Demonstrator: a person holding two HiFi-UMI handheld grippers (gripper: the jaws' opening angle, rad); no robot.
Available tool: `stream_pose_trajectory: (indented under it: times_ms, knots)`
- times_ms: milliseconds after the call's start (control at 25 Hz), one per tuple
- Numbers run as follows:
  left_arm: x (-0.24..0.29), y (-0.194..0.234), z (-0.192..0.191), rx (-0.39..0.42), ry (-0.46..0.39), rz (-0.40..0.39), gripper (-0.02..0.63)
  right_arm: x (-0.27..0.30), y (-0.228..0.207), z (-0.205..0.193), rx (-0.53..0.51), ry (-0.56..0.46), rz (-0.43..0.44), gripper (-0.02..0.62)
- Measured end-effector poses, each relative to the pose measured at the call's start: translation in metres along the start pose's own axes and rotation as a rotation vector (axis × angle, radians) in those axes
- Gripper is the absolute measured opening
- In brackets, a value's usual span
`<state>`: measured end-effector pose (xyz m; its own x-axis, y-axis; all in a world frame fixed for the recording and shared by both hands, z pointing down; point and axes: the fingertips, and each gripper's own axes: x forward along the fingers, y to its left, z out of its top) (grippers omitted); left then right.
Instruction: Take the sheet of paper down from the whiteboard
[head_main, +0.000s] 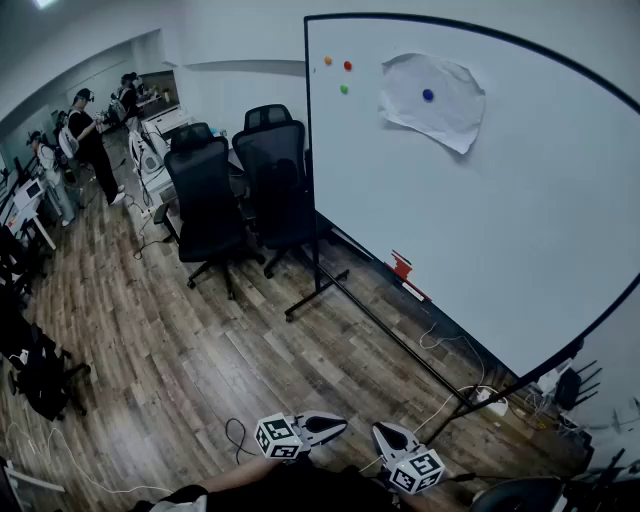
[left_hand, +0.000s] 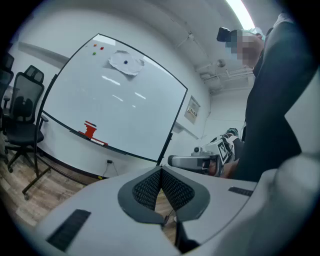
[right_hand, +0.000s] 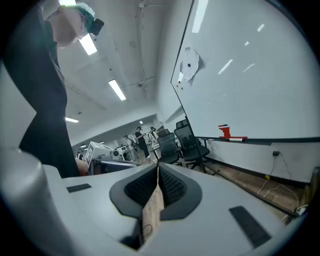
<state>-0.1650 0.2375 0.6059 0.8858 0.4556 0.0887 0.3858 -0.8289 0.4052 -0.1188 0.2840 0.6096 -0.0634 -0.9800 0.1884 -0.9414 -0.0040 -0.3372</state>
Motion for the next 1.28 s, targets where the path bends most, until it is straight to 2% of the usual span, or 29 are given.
stream_pose_trajectory:
  times_ms: [120, 280, 440, 520, 600, 720, 960, 1280]
  knots:
    - [0.002, 0.0, 0.006, 0.025, -0.022, 0.015, 0.011, -0.003, -0.009, 0.006, -0.057, 0.001, -0.006, 0.023]
    - [-0.001, 0.006, 0.008, 0.023, -0.015, 0.014, 0.011, 0.001, -0.02, -0.006, -0.022, 0.044, -0.081, 0.023]
    - [0.005, 0.003, 0.009, 0.026, -0.012, -0.039, 0.011, -0.001, -0.011, -0.005, -0.012, -0.012, -0.077, 0.025]
    - [0.004, 0.005, 0.008, 0.018, -0.011, -0.049, 0.011, 0.0, -0.011, -0.01, 0.02, -0.03, -0.101, 0.025]
    - [-0.002, 0.008, 0.011, 0.016, -0.039, -0.045, 0.011, 0.001, -0.007, -0.011, -0.003, -0.034, -0.109, 0.025]
    - [-0.014, 0.016, 0.01, 0.006, -0.052, -0.003, 0.011, 0.004, 0.001, -0.014, -0.051, -0.012, -0.08, 0.025]
    - [-0.034, 0.008, -0.004, 0.025, -0.056, 0.071, 0.011, 0.013, 0.006, -0.024, -0.072, 0.005, -0.003, 0.026]
    - [-0.016, -0.001, 0.008, 0.065, -0.087, 0.132, 0.011, 0.001, -0.001, -0.014, -0.135, -0.003, 0.053, 0.026]
